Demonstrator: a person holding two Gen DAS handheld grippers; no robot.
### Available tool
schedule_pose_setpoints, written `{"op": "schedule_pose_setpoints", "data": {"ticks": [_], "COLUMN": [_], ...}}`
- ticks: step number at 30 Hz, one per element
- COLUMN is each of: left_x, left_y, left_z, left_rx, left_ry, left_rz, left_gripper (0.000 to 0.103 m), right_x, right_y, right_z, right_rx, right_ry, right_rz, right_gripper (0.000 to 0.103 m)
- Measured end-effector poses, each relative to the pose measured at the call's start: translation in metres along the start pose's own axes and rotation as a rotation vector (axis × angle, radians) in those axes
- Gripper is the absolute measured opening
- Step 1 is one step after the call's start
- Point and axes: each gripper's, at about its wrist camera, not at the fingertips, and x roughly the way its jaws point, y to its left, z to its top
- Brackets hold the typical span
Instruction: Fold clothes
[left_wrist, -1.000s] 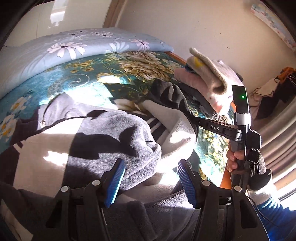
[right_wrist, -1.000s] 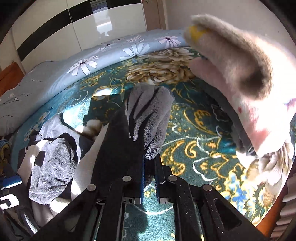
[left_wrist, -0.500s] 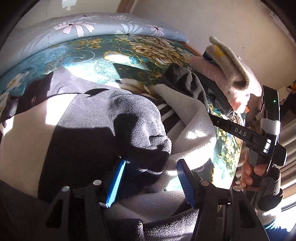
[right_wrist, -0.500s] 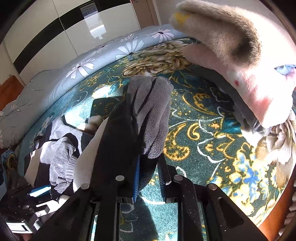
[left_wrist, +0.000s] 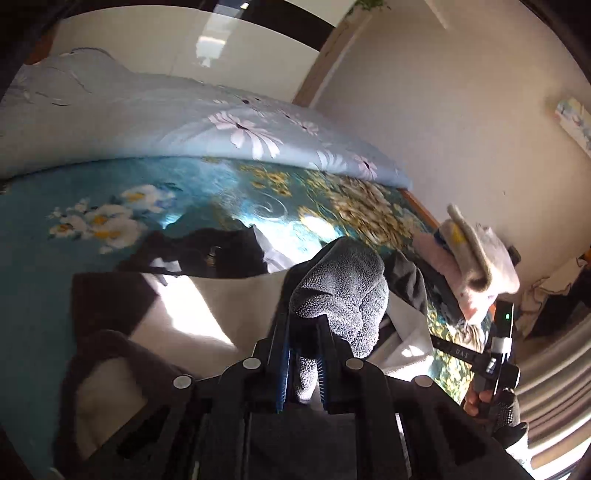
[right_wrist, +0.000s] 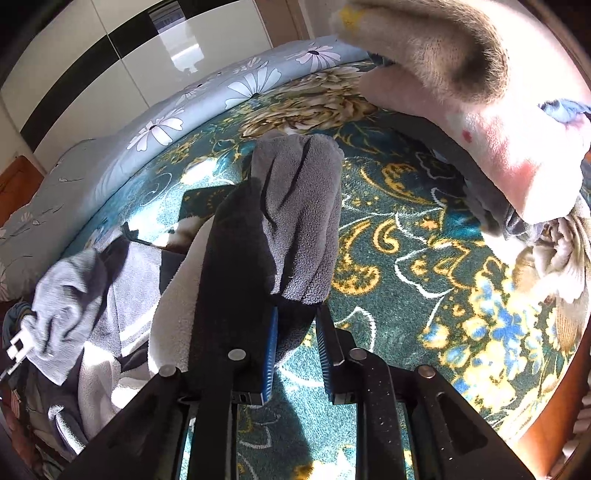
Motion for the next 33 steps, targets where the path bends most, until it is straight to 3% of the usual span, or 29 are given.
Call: {"op": "schedule_pose_setpoints", "data": {"ticks": [2, 4, 6, 9, 11, 15, 19, 21, 22, 23, 28, 33], "left_x": [-0.034, -0.07, -0.103, -0.139, -0.147, -0.136, -0.106, -0.084, -0.073, -0.062, -0.017, 0.017], "left_y": [0.043, 0.089, 0.136, 0.194, 0.208, 0.192, 0.168, 0.157, 0.153, 0.15, 0.141, 0.137], "left_z": [0.007, 0.002, -0.011, -0.04, -0.058, -0.071, -0.051, -0.037, -0.031, -0.027, -0.011, -0.004], "left_rx": [-0.092, -0.182, -0.288, -0.453, -0.496, -0.474, -0.441, -0.446, -0.452, -0.466, -0.567, -0.626], "left_ry": [-0.069, -0.158, -0.227, -0.252, -0.232, -0.197, -0.178, -0.143, -0.122, -0.1, 0.011, 0.118], "left_rz": [0.038, 0.151, 0.252, 0.327, 0.34, 0.293, 0.161, 0.08, 0.054, 0.032, -0.098, -0.118], "left_gripper": [0.014, 0.006, 0.006, 0.003, 0.003, 0.003, 0.011, 0.035, 0.057, 0.068, 0.071, 0.071], "right_x": [0.003, 0.005, 0.009, 0.013, 0.014, 0.016, 0.015, 0.013, 0.012, 0.011, 0.009, 0.009], "right_y": [-0.001, -0.002, -0.002, -0.003, -0.003, 0.0, 0.001, 0.001, 0.0, 0.0, -0.002, 0.0], "right_z": [-0.001, -0.003, -0.004, -0.005, -0.005, -0.005, -0.006, -0.006, -0.007, -0.008, -0.011, -0.012], "right_rx": [0.003, 0.006, 0.008, 0.008, 0.007, 0.0, 0.0, 0.001, 0.001, 0.002, 0.014, 0.016], "right_ry": [0.007, 0.014, 0.024, 0.03, 0.032, 0.029, 0.028, 0.03, 0.03, 0.03, 0.03, 0.03], "right_rz": [0.002, 0.005, 0.007, 0.008, 0.007, -0.005, -0.009, -0.005, -0.004, -0.003, 0.004, 0.007], "right_gripper": [0.021, 0.022, 0.022, 0.022, 0.022, 0.023, 0.024, 0.024, 0.024, 0.024, 0.026, 0.027]}}
